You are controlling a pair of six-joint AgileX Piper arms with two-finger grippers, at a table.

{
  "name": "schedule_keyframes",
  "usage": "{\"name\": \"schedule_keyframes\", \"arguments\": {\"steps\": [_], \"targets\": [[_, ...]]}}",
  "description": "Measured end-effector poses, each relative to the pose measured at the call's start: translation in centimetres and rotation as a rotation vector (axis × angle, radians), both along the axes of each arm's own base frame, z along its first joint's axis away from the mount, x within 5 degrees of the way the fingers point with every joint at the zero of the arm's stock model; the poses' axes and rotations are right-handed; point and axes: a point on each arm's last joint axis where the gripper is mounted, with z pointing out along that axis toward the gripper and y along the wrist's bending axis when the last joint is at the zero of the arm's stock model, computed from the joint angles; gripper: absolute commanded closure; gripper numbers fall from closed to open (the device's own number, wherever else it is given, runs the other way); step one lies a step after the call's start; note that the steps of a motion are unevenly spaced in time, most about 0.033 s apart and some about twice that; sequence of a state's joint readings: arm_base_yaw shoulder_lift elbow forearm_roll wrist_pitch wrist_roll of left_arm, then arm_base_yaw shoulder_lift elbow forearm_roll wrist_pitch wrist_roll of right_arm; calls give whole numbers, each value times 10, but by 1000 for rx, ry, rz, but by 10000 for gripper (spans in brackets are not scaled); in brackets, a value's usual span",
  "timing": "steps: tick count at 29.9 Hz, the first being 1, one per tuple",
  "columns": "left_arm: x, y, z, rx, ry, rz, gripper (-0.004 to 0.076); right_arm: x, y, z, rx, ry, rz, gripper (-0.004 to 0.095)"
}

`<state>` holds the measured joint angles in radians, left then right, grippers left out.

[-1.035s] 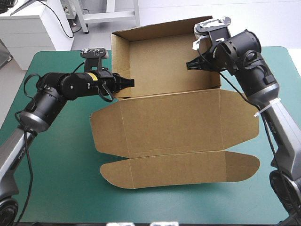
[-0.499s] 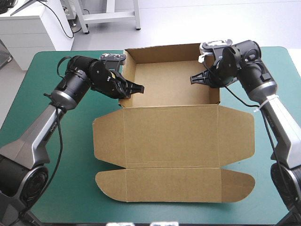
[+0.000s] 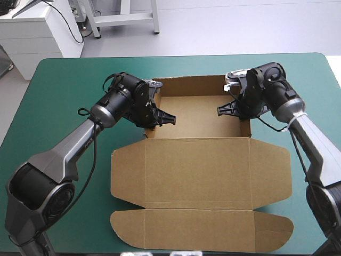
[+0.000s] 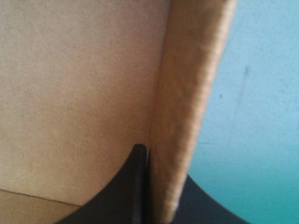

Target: Fold the box

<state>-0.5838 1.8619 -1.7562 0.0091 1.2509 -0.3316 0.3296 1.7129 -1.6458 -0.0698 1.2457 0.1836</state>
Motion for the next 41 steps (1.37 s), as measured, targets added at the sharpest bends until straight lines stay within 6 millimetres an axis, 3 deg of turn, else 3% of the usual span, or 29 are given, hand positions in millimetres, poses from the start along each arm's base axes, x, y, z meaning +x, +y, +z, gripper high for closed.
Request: {"name": "schedule_keyframes", "arguments": {"steps": [16, 30, 33, 37, 41], "targets": [[14, -10, -40, 49, 87, 15, 731, 13, 3, -37, -12, 104, -20, 910], [18, -6, -42, 80, 66, 100, 731, 22, 7, -47, 10, 87, -17, 885], [18, -6, -42, 81, 65, 103, 731, 22, 7, -47, 11, 85, -16, 819], [18, -6, -42, 85, 58, 105, 722, 21, 7, -48, 10, 96, -3, 655], [19, -6, -42, 83, 52, 102, 627, 21, 9, -48, 23, 106, 4, 436]]}}
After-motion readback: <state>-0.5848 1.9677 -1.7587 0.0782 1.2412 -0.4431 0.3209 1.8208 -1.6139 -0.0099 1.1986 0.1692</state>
